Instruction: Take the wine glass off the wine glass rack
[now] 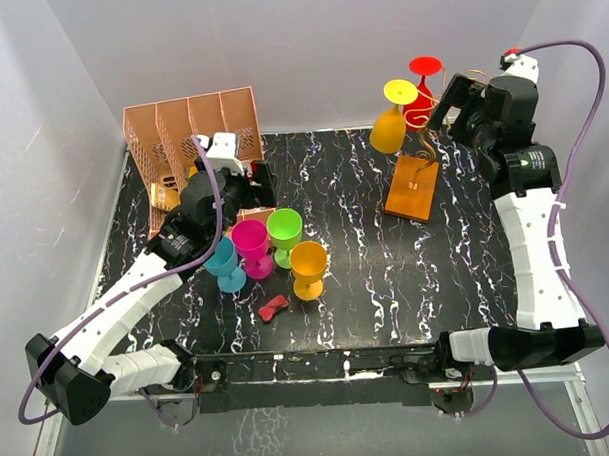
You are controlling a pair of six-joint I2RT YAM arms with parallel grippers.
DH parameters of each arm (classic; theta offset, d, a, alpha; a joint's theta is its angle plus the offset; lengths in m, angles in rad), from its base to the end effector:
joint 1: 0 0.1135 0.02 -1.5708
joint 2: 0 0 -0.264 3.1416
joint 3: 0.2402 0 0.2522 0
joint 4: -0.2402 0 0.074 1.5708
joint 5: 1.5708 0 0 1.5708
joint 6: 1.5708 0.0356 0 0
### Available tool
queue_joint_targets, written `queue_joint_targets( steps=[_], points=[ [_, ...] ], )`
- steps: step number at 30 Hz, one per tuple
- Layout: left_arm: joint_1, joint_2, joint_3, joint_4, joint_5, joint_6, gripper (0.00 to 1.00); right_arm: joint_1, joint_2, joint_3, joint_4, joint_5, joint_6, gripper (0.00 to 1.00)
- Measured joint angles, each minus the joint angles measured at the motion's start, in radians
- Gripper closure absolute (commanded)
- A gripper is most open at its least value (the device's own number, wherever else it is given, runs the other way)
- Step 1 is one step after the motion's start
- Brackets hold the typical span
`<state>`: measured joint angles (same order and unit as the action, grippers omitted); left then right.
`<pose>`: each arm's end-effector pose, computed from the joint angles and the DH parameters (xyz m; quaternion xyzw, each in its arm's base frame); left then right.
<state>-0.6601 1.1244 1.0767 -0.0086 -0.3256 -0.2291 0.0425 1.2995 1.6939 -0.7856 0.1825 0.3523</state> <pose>0.2133 -0.1511 0.3938 0.0446 0.7243 -0.1852 0.6626 0.2532 0.0043 0.4758 0.1778 0.8099 0.0344 0.5580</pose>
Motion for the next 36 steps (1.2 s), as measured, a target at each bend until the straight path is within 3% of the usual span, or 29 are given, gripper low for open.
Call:
queue_joint_targets(
  steps=[12,15,18,36],
  points=[
    [0.000,0.006,0.000,0.000,-0.007,0.003,0.03,-0.003,0.167,0.110,0.201,-0.262,0.187,0.13],
    [0.000,0.006,0.000,0.000,-0.008,0.005,0.03,-0.003,0.222,0.113,0.225,-0.286,0.225,0.16],
    [0.000,0.006,0.000,0.000,-0.008,0.008,0.03,-0.004,0.263,0.119,0.240,-0.294,0.237,0.27],
    [0.001,0.012,0.000,0.000,-0.006,0.008,0.03,-0.019,0.355,0.138,0.270,-0.298,0.247,0.40]
  ],
)
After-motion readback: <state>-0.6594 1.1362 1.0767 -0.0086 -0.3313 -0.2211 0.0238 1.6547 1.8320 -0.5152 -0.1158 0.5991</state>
